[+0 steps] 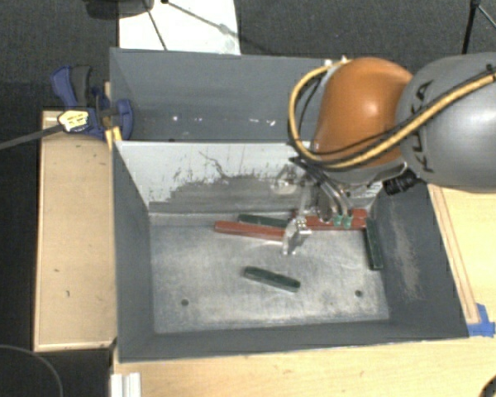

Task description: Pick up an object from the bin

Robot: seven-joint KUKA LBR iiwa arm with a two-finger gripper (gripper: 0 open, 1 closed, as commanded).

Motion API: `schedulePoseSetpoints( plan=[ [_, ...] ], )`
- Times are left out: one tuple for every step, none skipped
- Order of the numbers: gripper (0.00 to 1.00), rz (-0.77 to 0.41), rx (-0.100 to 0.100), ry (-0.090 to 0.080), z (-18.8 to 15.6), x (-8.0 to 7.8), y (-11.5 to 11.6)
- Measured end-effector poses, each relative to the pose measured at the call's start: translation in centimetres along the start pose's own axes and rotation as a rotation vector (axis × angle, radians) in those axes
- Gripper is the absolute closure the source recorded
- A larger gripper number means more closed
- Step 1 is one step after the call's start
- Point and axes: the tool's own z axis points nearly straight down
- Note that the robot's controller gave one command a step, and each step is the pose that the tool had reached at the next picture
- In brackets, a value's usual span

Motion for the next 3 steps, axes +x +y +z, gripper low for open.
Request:
schedulePoseSetpoints(
  plan=[
    [0.00,0.000,0.000,0.000,0.0,0.0,0.0],
    [1.00,-0.026,-0.003,-0.029,10.6,-0.4,-5.4],
    [0.00,-0.026,-0.001,-0.003,10.9,0.3,-5.5]
  ],
)
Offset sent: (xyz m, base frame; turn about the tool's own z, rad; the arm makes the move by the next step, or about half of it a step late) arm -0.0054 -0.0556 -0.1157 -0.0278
